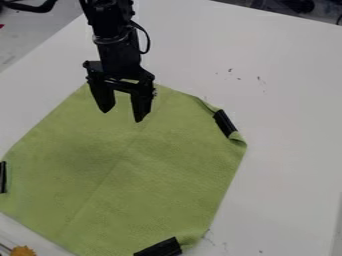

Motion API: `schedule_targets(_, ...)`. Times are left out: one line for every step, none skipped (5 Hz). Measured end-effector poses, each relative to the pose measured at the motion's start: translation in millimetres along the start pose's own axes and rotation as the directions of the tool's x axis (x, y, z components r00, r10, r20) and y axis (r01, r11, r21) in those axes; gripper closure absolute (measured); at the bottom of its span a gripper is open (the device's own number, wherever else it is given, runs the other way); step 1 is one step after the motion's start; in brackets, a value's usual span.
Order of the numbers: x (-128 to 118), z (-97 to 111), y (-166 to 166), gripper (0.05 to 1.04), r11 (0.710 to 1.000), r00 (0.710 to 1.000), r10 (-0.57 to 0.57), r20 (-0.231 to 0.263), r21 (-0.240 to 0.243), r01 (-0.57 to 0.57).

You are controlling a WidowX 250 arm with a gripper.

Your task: Fold the cloth left to rigth

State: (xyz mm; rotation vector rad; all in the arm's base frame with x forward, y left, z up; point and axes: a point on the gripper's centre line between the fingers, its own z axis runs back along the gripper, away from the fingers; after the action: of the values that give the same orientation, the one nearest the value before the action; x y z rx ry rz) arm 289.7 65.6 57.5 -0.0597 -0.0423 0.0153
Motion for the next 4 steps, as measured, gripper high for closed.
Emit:
schedule_targets(-3,-7,0,0.082,1.0,1.0,0.009,-0.022,-0.005,-0.01)
schedule_targets(-14,-9,20,0.082,0.993,0.993,0.116,-0.002,0.005,-0.116)
schedule_targets(-32,5,46,0.082,0.98,0.98,0.191,0.053,0.039,-0.193)
schedule_targets(-67,2,75,0.082,0.959,0.961,0.267,0.07,0.075,-0.272)
